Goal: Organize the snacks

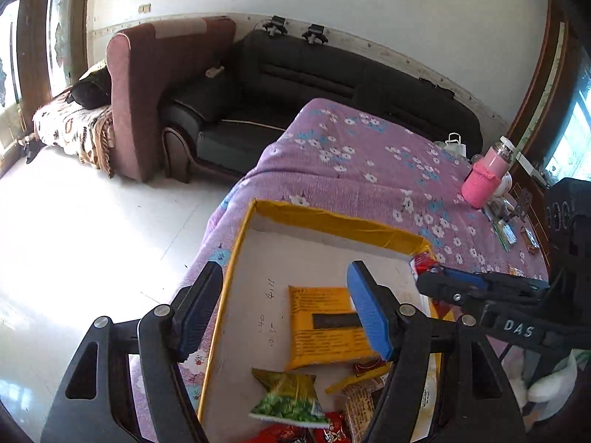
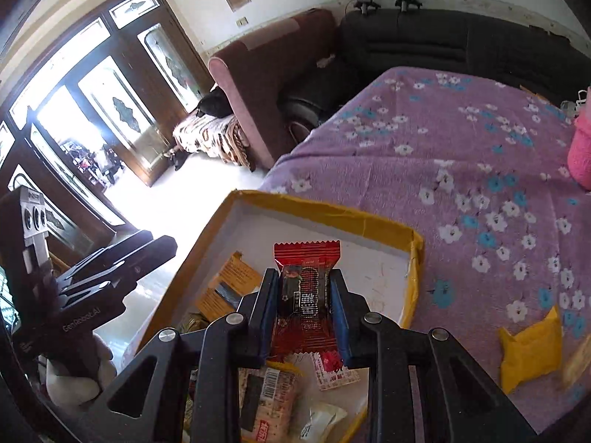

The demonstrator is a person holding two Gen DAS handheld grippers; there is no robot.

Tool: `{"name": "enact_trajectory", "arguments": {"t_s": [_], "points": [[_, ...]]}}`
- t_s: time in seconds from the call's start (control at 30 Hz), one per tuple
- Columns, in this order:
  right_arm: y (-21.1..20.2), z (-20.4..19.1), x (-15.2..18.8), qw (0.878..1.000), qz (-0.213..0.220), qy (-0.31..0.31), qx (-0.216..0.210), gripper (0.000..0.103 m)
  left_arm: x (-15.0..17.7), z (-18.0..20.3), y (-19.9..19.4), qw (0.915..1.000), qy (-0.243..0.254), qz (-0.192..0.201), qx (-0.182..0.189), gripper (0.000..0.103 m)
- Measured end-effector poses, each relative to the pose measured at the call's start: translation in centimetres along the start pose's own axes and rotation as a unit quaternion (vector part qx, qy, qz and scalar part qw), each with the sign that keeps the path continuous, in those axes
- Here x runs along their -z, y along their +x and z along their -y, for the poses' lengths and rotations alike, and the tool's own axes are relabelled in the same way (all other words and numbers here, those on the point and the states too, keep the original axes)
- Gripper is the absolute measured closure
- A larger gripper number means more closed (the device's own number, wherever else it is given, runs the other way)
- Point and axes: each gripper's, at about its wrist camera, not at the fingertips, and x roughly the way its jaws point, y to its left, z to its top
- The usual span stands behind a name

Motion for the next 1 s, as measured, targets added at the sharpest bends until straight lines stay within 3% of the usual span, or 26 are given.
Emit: {"name": "enact_trajectory", "arguments": {"t_s": [0.2,0.3,0.33,0.57,0.7,0.9,1.0], "points": [[4.0,0.5,0.3,1.0,-0.025,-0.005,0.008,0.073,0.2,-0.3,1.6,0.9994,-0.021,-0.019,0.022,0.033],[3.6,0.4,0.3,1.0,-0.01,-0.008,0.015,0.057,0.4,-0.2,0.1,0.9992,-0.023,-0.007,0.033,0.033],[3.2,0.4,0.3,1.0,-0.002,-0.011,0.021,0.053,0.6,-0.1,-0.5,0.9989,-0.026,-0.003,0.038,0.033],[-2.4,0.6,1.2,0.998,0.048,-0.022,0.041,0.05,2.5,1.8,-6.1,0.9974,-0.021,0.049,0.047,0.025],[-6.3,1.7,2.6,0.995,0.073,-0.027,0.059,0.046,4.6,3.3,-9.2,0.9927,-0.032,0.073,0.09,0.021],[-10.2,8.0,4.2,0.989,0.086,0.017,0.121,0.044,8.1,5.3,-11.2,0.9862,-0.065,0.075,0.132,0.021],[-9.8,12.5,4.6,0.985,0.066,0.055,0.152,0.044,9.8,6.8,-11.4,0.9898,-0.049,0.09,0.099,0.021]]}}
